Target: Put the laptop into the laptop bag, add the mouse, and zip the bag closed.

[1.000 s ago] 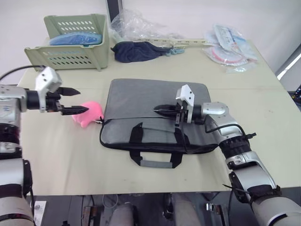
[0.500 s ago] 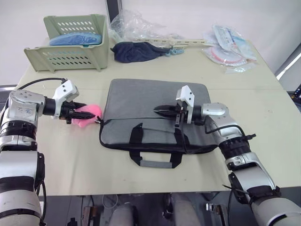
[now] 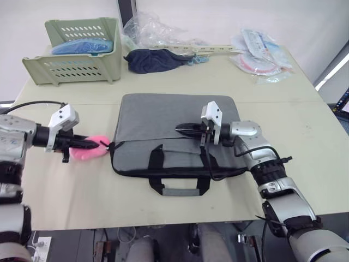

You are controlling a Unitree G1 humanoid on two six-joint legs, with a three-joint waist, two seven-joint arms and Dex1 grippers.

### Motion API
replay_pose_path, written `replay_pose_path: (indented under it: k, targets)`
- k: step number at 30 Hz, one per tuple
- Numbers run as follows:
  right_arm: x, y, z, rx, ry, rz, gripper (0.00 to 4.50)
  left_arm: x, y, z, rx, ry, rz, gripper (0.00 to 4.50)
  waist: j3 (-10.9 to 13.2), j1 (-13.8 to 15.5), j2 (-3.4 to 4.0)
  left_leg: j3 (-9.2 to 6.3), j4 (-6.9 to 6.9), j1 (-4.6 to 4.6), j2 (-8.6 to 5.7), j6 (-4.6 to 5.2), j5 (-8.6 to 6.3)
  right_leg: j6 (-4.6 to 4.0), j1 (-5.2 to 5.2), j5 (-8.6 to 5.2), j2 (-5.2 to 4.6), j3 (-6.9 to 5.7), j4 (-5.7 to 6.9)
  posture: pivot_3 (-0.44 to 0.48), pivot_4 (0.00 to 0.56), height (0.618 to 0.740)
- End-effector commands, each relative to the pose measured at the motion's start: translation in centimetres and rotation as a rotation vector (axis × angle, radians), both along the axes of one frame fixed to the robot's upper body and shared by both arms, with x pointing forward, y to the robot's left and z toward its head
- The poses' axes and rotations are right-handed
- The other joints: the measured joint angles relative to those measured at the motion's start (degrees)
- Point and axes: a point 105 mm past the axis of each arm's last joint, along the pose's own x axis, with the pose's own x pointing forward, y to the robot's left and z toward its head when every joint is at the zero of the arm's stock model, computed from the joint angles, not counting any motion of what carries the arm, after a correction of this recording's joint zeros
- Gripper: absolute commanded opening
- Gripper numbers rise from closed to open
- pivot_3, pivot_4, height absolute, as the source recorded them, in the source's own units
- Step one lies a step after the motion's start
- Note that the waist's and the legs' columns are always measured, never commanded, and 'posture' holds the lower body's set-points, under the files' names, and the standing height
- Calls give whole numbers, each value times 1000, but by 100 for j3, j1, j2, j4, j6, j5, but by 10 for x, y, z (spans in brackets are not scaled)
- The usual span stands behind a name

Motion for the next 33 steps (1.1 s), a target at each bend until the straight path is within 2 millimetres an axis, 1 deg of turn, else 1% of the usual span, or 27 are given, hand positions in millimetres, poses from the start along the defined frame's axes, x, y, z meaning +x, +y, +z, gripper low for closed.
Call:
replay_pose_path:
  k: [1, 4, 8, 11, 14, 16, 20, 26, 29, 33]
  targets:
    - [-1, -8, -45, -106, 105, -50, 0, -14, 2, 10, 20, -11, 6, 68, -1, -6, -2, -6, 0, 4, 1, 0, 0, 0, 0, 0, -1, 7, 2, 0, 150, 740]
    - [-2, -6, -52, -124, 100, -49, 0, -22, 4, 6, 40, -7, 24, 68, -3, -5, -4, -14, 1, 9, 3, 0, 0, -2, 1, -1, 0, 14, 3, 0, 150, 740]
    - [-2, -3, -54, -121, 101, -56, 0, -33, 2, 4, 33, 20, 31, 68, -4, -39, -4, -16, 0, 15, 5, -1, 0, -5, 1, -3, 1, 20, 4, 0, 150, 740]
    - [-2, -2, -55, -117, 99, -59, 0, -42, -6, 3, 1, 39, 30, 68, -5, -69, -5, -17, 0, 19, 10, -1, -1, -8, 2, -5, 2, 22, 10, 0, 150, 740]
    - [-3, -1, -55, -117, 100, -56, 0, -53, -12, -2, -4, 70, 9, 68, -5, -71, -5, -15, 0, 23, 14, -3, -1, -11, 2, -6, 4, 26, 11, 0, 150, 740]
    - [-4, 0, -56, -117, 104, -51, 0, -58, -15, -6, -18, 85, 9, 68, -5, -63, -4, -12, 0, 26, 39, -4, -2, -13, 3, -7, 4, 28, 11, 0, 150, 740]
    - [-4, 2, -57, -113, 106, -48, 0, -66, -21, -12, -38, 111, 6, 68, -6, -65, -4, -8, -1, 32, 44, -10, -5, -19, 4, -10, 7, 31, 14, 0, 150, 740]
    - [-4, 3, -56, -110, 107, -47, 0, -75, -30, -17, -109, 143, 53, 68, -6, -70, -4, -4, -4, 43, 50, -15, -8, -24, 6, -13, 11, 34, 19, 0, 150, 740]
    - [-4, 3, -56, -111, 109, -48, 0, -88, -37, -22, -156, 194, 83, 68, -6, -72, -4, 0, -9, 53, 52, -19, -10, -28, 9, -16, 10, 37, 22, 0, 150, 740]
    - [-3, 4, -56, -110, 111, -47, 0, -98, -39, -29, -165, 237, 109, 68, -6, -70, -3, 2, -15, 79, 58, -30, -16, -38, 30, -22, 12, 37, 24, 0, 150, 740]
